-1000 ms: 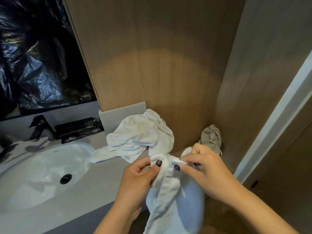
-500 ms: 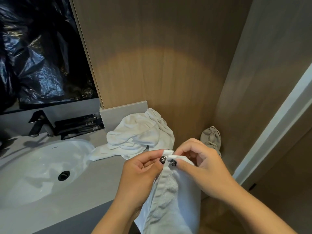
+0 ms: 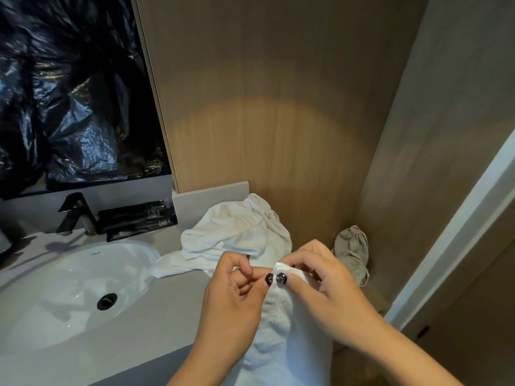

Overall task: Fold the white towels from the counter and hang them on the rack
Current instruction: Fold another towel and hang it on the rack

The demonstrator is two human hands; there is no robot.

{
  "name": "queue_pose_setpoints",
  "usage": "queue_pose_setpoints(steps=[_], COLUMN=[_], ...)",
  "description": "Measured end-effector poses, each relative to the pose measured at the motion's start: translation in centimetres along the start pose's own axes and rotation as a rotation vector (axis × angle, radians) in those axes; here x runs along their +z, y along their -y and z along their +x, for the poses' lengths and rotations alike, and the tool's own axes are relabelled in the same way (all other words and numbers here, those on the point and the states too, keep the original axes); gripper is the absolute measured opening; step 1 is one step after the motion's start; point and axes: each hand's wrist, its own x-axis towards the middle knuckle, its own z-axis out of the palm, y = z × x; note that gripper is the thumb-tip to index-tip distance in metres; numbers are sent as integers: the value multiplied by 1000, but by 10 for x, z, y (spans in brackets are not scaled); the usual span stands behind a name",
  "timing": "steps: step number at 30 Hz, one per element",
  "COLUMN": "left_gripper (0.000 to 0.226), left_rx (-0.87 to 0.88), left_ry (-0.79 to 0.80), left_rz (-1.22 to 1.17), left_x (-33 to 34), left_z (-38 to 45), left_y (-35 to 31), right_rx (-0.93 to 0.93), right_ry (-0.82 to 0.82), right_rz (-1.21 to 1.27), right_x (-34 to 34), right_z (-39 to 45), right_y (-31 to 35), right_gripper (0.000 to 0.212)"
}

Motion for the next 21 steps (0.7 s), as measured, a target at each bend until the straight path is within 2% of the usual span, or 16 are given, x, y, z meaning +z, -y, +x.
queue_pose_setpoints(steps=[5, 8, 11, 14, 18, 21], left_gripper=[20, 38, 39, 21, 31, 38], left_rx=[79, 133, 182, 213, 198, 254], left_ry=[3, 79, 146, 190, 352, 306], left_rz=[23, 147, 207, 182, 101, 93], left_x=[-3, -8, -13, -13, -12, -10], left_z=[9, 16, 19, 20, 22, 22], left_y=[9, 19, 30, 35, 32, 30], right_rx=[-108, -166, -224, -195, -218, -238], right_ry=[-101, -145, -178, -136, -123, -110], right_rz=[-73, -69, -57, -6, -39, -44], right_x=[3, -1, -11, -21, -31, -36], right_z=[4, 12, 22, 31, 41, 47], right_y=[4, 7, 13, 18, 27, 34], right_gripper=[8, 9, 9, 9, 10, 7])
